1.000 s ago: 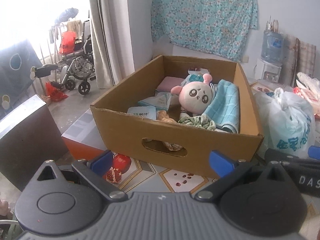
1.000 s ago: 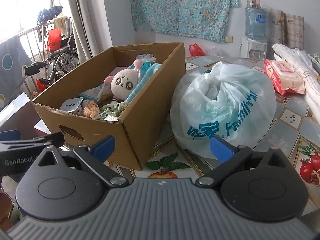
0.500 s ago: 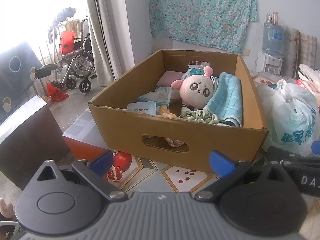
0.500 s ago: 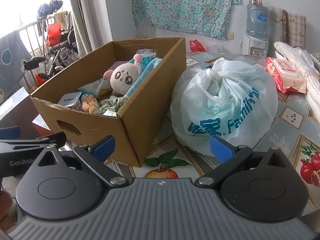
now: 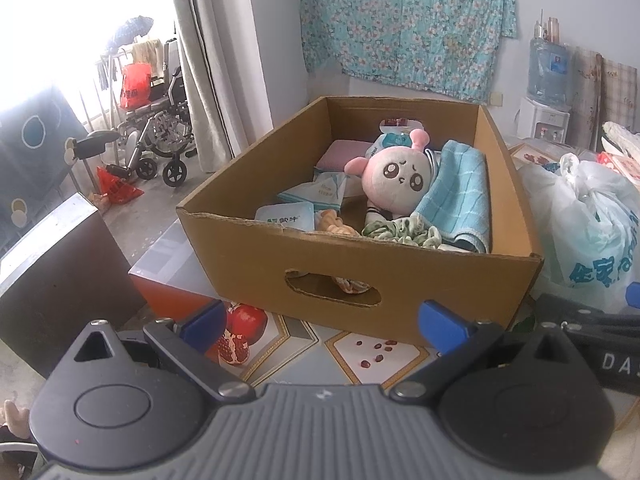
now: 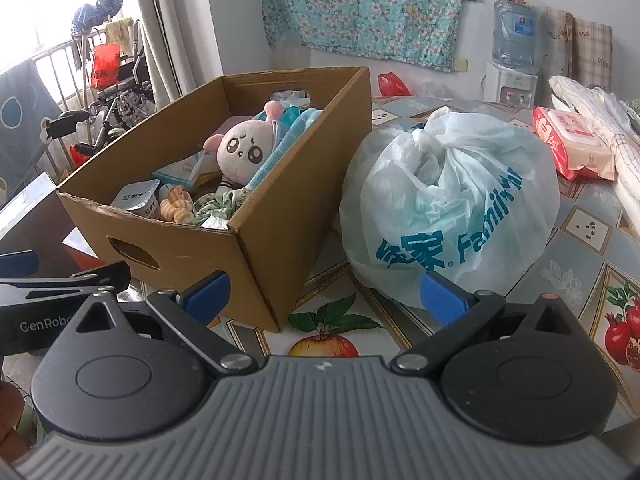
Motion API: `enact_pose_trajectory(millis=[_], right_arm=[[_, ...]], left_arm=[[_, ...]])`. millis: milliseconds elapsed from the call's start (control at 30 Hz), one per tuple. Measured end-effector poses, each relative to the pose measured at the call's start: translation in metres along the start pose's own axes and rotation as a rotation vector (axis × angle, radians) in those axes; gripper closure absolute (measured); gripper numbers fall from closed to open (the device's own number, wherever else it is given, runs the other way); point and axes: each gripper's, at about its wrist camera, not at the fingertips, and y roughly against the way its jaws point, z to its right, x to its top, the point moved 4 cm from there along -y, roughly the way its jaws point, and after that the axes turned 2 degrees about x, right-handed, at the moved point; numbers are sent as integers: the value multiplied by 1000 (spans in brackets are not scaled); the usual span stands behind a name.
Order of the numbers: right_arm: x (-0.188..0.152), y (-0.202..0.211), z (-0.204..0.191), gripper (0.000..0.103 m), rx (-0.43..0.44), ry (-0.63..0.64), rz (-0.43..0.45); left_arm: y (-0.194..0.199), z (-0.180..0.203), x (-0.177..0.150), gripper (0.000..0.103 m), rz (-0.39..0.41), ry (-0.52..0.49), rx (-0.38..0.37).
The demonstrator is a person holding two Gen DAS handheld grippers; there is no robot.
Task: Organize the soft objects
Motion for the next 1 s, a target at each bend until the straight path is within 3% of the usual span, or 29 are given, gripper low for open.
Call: enact_pose_trajectory(millis=[1000], right_arm=[[-4, -14, 2, 1, -13, -1, -56]], left_arm=[[-14, 2, -5, 0, -52, -10, -9]])
